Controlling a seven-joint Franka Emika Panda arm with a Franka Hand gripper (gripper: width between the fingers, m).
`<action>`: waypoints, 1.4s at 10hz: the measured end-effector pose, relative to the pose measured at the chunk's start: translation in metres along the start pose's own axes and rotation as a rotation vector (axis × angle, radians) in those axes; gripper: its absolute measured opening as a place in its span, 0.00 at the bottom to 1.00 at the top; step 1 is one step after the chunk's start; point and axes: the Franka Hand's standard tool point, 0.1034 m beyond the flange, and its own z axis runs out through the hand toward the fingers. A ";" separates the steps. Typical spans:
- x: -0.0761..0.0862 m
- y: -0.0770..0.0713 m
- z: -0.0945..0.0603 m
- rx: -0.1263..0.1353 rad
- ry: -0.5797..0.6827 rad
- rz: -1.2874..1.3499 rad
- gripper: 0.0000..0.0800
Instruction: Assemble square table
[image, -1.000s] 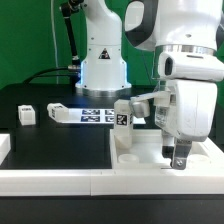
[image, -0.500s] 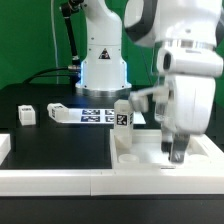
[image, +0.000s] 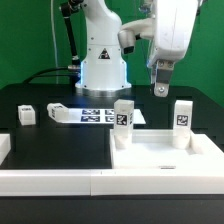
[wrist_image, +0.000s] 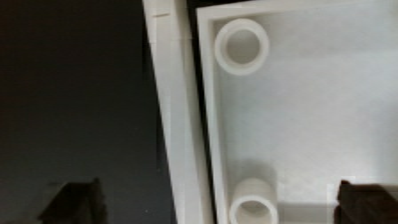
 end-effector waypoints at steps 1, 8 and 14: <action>0.000 0.000 0.000 0.000 0.000 0.000 0.81; -0.058 -0.039 -0.012 0.052 -0.032 0.091 0.81; -0.076 -0.054 -0.012 0.072 -0.049 0.516 0.81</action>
Offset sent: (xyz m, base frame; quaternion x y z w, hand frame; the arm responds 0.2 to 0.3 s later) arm 0.0000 0.0000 0.0000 0.0000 0.0000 0.0000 1.0000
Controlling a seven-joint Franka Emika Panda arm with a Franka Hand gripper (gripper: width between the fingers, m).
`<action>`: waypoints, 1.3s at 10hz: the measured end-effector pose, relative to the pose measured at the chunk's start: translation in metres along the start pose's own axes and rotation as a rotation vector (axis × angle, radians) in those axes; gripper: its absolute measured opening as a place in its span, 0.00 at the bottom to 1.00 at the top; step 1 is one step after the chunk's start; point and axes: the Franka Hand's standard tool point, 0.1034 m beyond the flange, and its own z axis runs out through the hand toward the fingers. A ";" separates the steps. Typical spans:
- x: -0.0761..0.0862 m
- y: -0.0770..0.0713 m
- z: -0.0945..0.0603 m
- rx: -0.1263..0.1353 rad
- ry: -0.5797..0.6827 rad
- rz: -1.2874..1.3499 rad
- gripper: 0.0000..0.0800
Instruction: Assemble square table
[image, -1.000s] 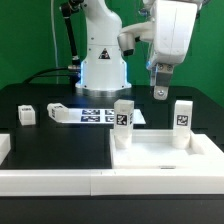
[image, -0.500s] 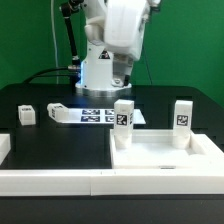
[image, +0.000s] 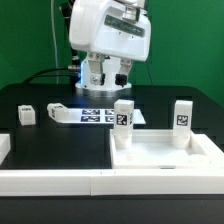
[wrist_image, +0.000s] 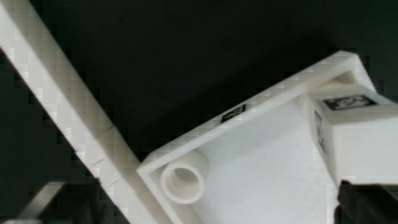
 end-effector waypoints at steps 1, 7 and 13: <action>-0.002 -0.001 0.001 0.004 -0.002 0.063 0.81; -0.069 -0.021 0.013 0.091 -0.040 0.327 0.81; -0.108 -0.055 0.032 0.165 -0.123 0.305 0.81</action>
Offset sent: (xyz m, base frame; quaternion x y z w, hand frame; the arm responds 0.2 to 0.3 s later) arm -0.0765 -0.0473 -0.0088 0.0398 -0.0447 0.1239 0.9905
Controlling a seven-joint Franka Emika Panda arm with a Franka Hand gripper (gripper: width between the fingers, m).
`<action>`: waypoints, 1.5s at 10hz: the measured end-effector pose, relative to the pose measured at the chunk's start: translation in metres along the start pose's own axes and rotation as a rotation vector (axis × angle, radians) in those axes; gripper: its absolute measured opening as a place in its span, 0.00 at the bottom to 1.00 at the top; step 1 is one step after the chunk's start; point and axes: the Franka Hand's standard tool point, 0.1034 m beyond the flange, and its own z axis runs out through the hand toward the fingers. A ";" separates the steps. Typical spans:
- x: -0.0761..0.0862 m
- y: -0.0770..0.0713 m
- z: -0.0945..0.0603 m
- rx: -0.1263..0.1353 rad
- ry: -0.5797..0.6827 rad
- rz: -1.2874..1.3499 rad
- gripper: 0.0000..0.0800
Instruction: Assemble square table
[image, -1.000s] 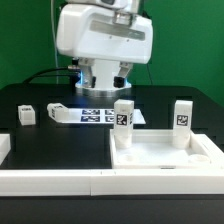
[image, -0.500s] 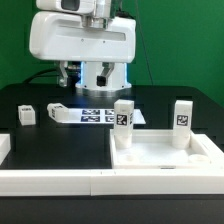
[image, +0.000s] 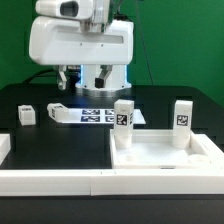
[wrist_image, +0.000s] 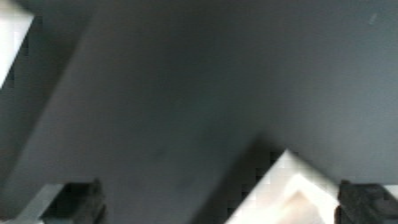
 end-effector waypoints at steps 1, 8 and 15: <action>-0.021 -0.010 0.017 0.021 -0.055 -0.018 0.81; -0.041 -0.034 0.053 0.103 -0.459 -0.011 0.81; -0.076 -0.045 0.066 0.142 -0.703 -0.027 0.81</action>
Offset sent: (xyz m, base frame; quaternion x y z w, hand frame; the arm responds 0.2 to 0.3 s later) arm 0.0000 0.0000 0.0000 0.0000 -0.1938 0.0000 0.9810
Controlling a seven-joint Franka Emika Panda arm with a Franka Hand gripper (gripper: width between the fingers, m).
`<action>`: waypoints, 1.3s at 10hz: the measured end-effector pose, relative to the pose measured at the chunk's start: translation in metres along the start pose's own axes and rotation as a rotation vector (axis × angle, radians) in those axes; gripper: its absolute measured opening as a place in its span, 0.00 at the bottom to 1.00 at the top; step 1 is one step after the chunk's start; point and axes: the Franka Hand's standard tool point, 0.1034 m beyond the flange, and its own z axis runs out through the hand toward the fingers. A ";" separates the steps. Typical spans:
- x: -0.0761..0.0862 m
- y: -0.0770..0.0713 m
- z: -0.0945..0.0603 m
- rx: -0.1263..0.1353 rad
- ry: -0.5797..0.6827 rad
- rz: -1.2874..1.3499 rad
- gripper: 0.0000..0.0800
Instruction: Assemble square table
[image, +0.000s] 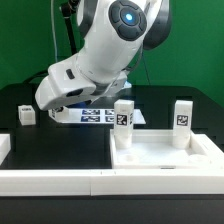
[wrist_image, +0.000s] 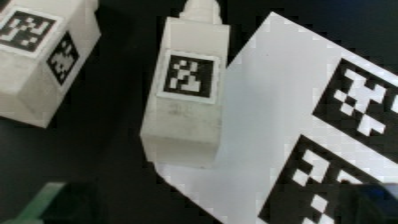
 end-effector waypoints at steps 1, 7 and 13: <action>0.001 0.002 0.008 -0.004 0.004 -0.001 0.81; -0.022 -0.001 0.040 0.039 -0.037 0.029 0.81; -0.013 0.007 0.046 0.032 -0.109 0.118 0.81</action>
Offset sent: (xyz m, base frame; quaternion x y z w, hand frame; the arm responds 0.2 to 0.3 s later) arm -0.0385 -0.0304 -0.0001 -0.0096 -0.0073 0.0228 0.9997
